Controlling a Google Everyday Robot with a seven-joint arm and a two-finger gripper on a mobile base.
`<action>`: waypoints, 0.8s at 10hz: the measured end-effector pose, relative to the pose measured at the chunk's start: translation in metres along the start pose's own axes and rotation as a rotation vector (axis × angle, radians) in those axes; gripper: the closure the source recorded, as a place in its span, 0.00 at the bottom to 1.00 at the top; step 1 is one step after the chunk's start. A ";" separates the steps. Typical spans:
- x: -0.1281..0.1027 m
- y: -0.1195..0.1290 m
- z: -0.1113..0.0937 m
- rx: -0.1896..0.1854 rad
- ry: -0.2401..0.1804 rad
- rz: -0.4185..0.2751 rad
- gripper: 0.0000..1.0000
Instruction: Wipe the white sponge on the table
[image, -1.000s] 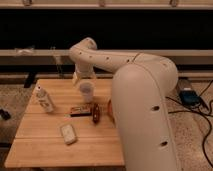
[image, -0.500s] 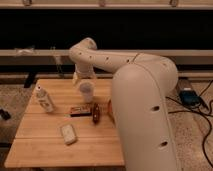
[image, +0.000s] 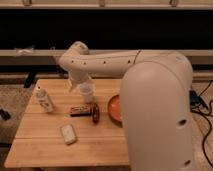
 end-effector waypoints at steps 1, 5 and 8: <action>0.014 0.015 -0.005 -0.009 0.000 -0.011 0.20; 0.084 0.080 -0.016 -0.061 0.025 -0.050 0.20; 0.119 0.120 0.005 -0.064 0.037 -0.120 0.20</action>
